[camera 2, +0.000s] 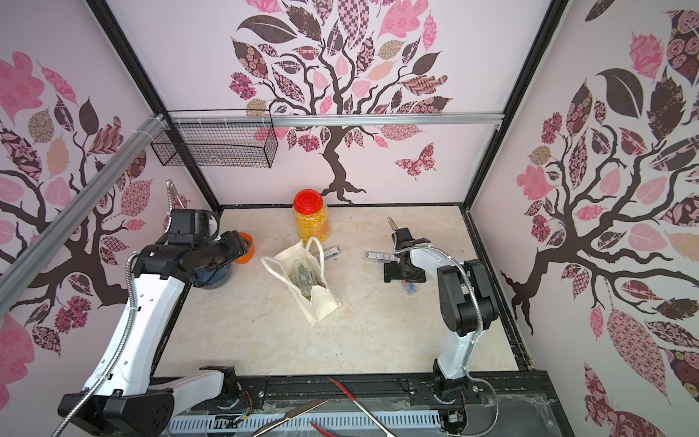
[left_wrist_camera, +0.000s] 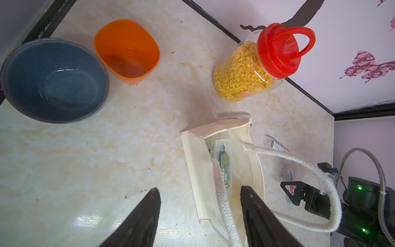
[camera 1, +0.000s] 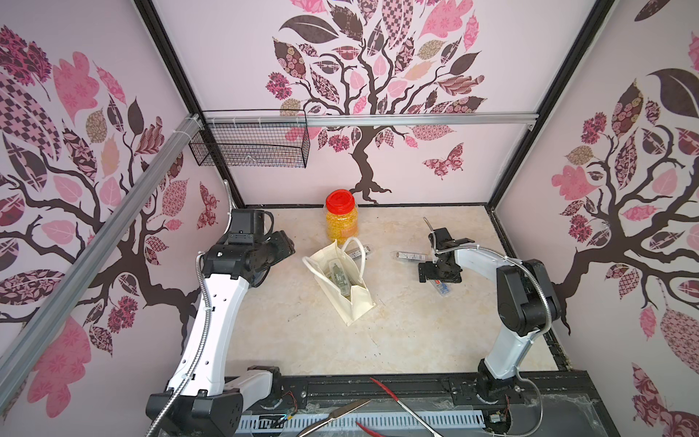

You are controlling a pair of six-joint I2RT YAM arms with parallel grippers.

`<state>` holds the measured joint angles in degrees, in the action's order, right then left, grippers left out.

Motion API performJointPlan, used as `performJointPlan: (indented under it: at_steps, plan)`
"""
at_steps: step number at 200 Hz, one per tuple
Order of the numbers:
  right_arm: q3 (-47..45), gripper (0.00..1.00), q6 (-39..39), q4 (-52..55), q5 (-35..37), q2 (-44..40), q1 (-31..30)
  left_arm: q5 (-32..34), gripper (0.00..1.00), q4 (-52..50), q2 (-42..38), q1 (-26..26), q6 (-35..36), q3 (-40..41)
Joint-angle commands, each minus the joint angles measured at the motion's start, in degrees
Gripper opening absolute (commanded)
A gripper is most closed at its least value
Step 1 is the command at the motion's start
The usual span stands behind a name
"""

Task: Put the compass set into the canvas bag
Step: Pick up the compass set at the center of the board.

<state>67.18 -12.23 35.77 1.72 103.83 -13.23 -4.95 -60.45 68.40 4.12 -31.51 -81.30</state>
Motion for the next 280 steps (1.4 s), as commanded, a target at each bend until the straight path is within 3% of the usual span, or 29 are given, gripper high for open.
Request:
performJointPlan:
  at_steps: [1,117,198,260,280]
  plan:
    - [0.14,1.00,-0.06,-0.67,-1.98,1.71,0.30,-0.72,0.63,0.77,-0.55,-0.09,0.01,1.97]
    - [-3.88,0.87,-2.27,-1.53,-9.97,-0.44,-0.10,-1.54,0.63,2.44,-1.36,-0.08,-0.84,4.65]
    - [-0.94,0.86,-4.17,-0.61,0.14,1.94,-0.29,-2.07,0.63,2.48,-1.44,-0.08,-0.85,4.41]
    - [1.12,0.75,-4.71,-0.96,3.50,4.84,-0.39,-1.99,0.63,2.46,-1.10,-0.08,-0.77,4.54]
    - [0.49,0.67,-4.99,-0.89,3.27,5.00,-0.52,-2.28,0.63,2.55,-0.81,-0.09,-0.71,4.46]
